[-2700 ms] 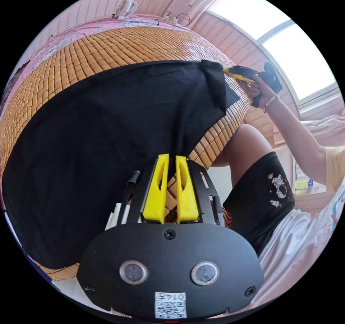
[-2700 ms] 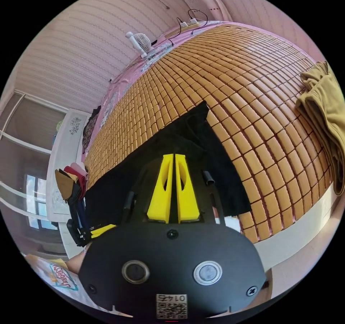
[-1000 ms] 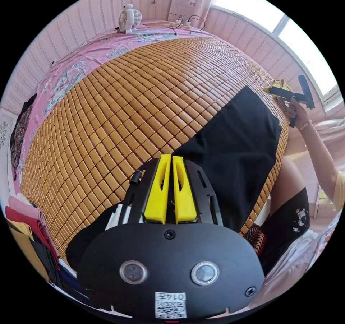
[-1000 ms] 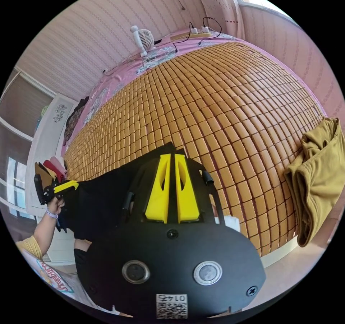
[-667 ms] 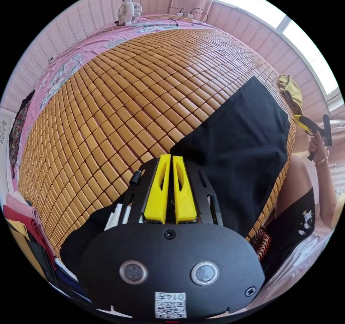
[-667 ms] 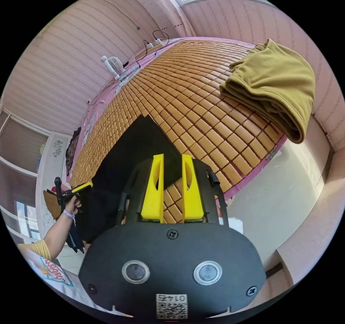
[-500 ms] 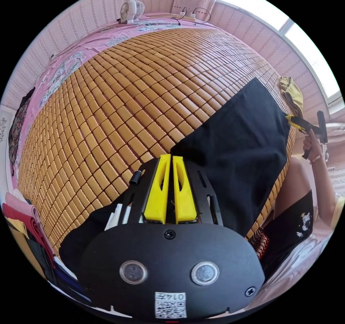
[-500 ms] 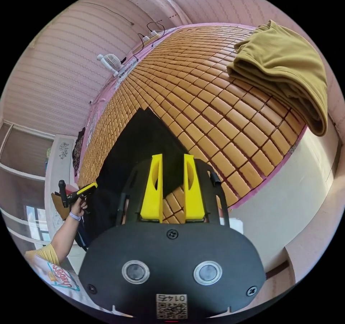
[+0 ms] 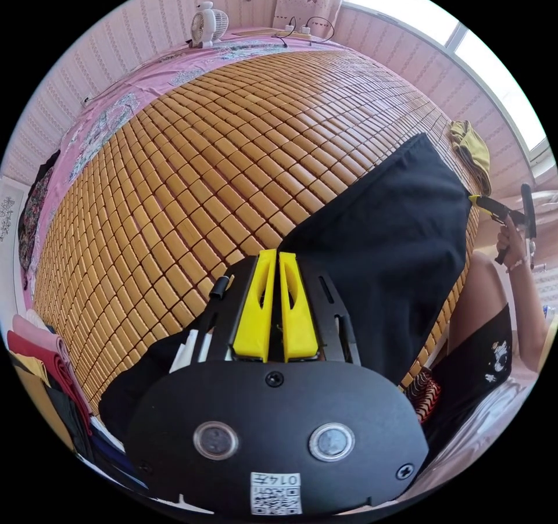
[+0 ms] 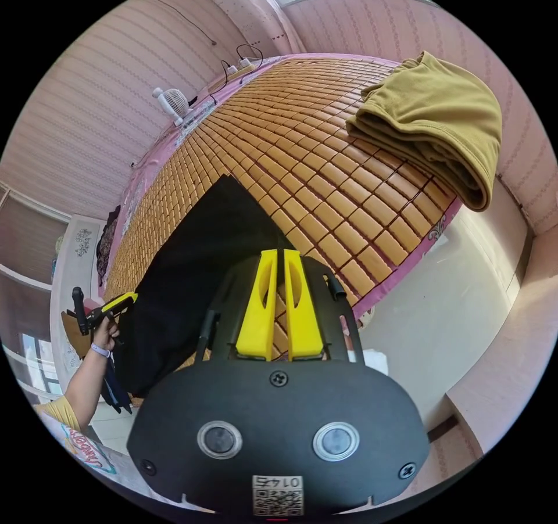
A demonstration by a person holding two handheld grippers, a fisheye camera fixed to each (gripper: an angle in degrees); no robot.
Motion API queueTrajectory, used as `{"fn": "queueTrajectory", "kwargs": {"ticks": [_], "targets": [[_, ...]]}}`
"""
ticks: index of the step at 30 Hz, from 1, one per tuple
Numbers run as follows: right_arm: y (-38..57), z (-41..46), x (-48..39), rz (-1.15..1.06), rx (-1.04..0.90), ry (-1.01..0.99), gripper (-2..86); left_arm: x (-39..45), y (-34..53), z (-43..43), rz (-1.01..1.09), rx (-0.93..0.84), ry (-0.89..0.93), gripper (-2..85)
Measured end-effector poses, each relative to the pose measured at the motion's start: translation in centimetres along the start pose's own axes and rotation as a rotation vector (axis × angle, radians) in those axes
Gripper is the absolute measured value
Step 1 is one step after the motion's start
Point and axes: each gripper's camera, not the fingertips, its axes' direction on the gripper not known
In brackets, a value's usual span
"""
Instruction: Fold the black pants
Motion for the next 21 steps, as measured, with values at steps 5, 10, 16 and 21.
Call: {"fn": "queueTrajectory", "kwargs": {"ticks": [5, 10, 16, 21], "targets": [[0.6, 4.3, -1.4, -0.052, 0.019, 0.114, 7.8, -1.0, 1.4, -1.5, -0.031, 0.027, 0.006, -1.0], [0.7, 8.6, -3.3, -0.16, -0.004, 0.19, 6.1, -2.7, 2.9, -3.2, -0.083, 0.027, 0.054, -0.9], [0.4, 12.8, -3.5, -0.279, -0.004, 0.219, 1.1, -3.7, 5.1, -5.8, -0.101, 0.048, 0.137, -0.7], [-0.7, 14.7, -1.1, -0.215, 0.041, 0.3, 0.8, -2.8, 6.0, -8.1, -0.121, 0.139, 0.31, 2.4]]}}
